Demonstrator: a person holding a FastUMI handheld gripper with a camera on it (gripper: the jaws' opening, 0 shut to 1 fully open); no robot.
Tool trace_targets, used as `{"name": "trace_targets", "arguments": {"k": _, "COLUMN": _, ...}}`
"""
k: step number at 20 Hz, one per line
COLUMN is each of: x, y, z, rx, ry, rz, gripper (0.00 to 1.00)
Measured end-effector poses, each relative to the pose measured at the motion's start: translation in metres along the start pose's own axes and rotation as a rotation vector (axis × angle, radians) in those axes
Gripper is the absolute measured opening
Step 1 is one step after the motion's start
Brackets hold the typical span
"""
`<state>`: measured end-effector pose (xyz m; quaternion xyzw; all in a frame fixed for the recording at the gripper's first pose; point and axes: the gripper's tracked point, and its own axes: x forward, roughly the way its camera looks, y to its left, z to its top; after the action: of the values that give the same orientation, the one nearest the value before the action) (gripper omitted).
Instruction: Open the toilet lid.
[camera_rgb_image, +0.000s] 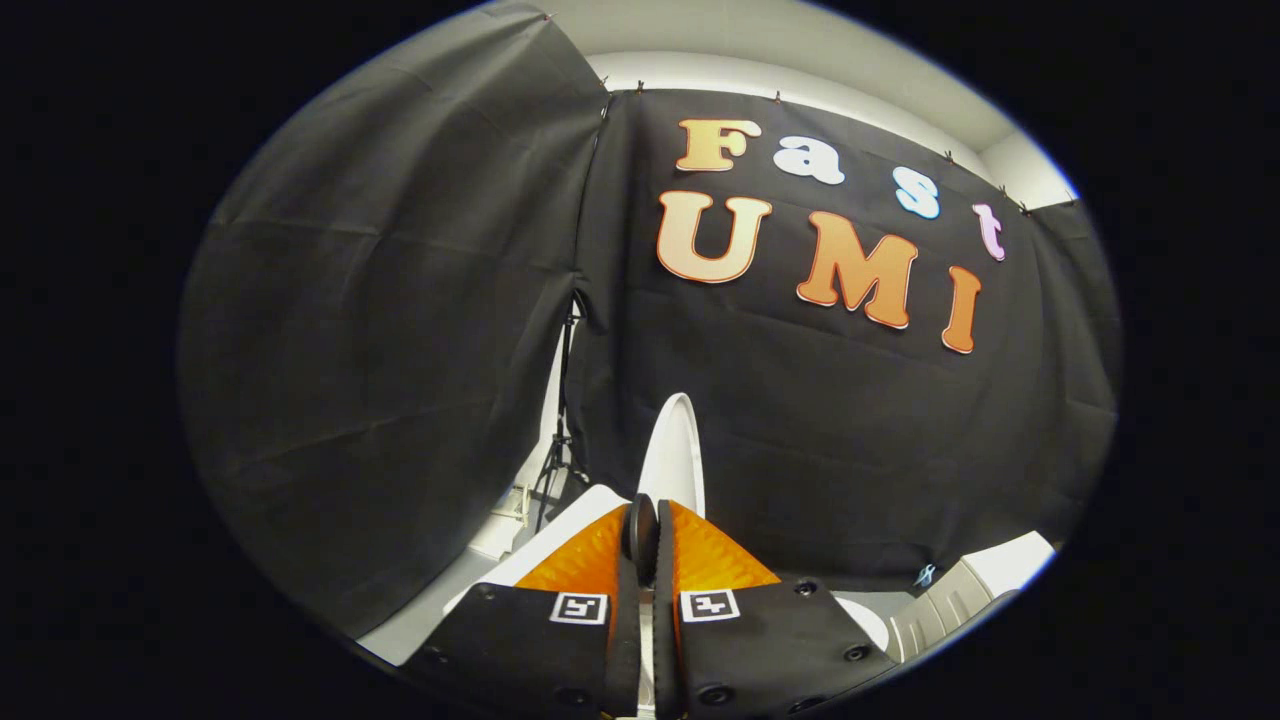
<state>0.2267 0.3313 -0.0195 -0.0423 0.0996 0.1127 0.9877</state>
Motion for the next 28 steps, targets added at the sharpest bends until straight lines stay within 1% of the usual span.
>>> {"name": "trace_targets", "arguments": {"k": 1, "x": 0.000, "y": 0.003, "z": 0.006, "rx": 0.010, "ry": -0.023, "rz": 0.016, "gripper": 0.15}}
{"name": "trace_targets", "arguments": {"k": 3, "x": -0.005, "y": -0.004, "z": 0.030, "rx": 0.011, "ry": -0.098, "rz": 0.017, "gripper": 0.26}}
{"name": "trace_targets", "arguments": {"k": 7, "x": -0.011, "y": -0.028, "z": 0.049, "rx": 0.021, "ry": -0.129, "rz": 0.018, "gripper": 0.47}}
{"name": "trace_targets", "arguments": {"k": 8, "x": -0.014, "y": -0.044, "z": 0.056, "rx": 0.022, "ry": -0.144, "rz": -0.002, "gripper": 0.47}}
{"name": "trace_targets", "arguments": {"k": 10, "x": -0.027, "y": -0.075, "z": 0.073, "rx": 0.042, "ry": -0.196, "rz": -0.040, "gripper": 0.62}}
{"name": "trace_targets", "arguments": {"k": 11, "x": -0.031, "y": -0.093, "z": 0.082, "rx": 0.056, "ry": -0.216, "rz": -0.072, "gripper": 0.70}}
{"name": "trace_targets", "arguments": {"k": 12, "x": -0.034, "y": -0.114, "z": 0.085, "rx": 0.075, "ry": -0.222, "rz": -0.097, "gripper": 0.77}}
{"name": "trace_targets", "arguments": {"k": 15, "x": -0.047, "y": -0.161, "z": 0.081, "rx": 0.092, "ry": -0.206, "rz": -0.129, "gripper": 0.99}}
{"name": "trace_targets", "arguments": {"k": 17, "x": -0.060, "y": -0.185, "z": 0.083, "rx": 0.107, "ry": -0.207, "rz": -0.130, "gripper": 0.98}}
{"name": "trace_targets", "arguments": {"k": 20, "x": -0.080, "y": -0.210, "z": 0.085, "rx": 0.181, "ry": -0.248, "rz": -0.087, "gripper": 0.98}}
{"name": "trace_targets", "arguments": {"k": 23, "x": -0.107, "y": -0.252, "z": 0.070, "rx": 0.221, "ry": -0.273, "rz": -0.116, "gripper": 0.98}}
{"name": "trace_targets", "arguments": {"k": 26, "x": -0.130, "y": -0.293, "z": 0.037, "rx": 0.177, "ry": -0.227, "rz": -0.182, "gripper": 0.98}}
{"name": "trace_targets", "arguments": {"k": 28, "x": -0.138, "y": -0.306, "z": 0.020, "rx": 0.177, "ry": -0.194, "rz": -0.190, "gripper": 0.99}}
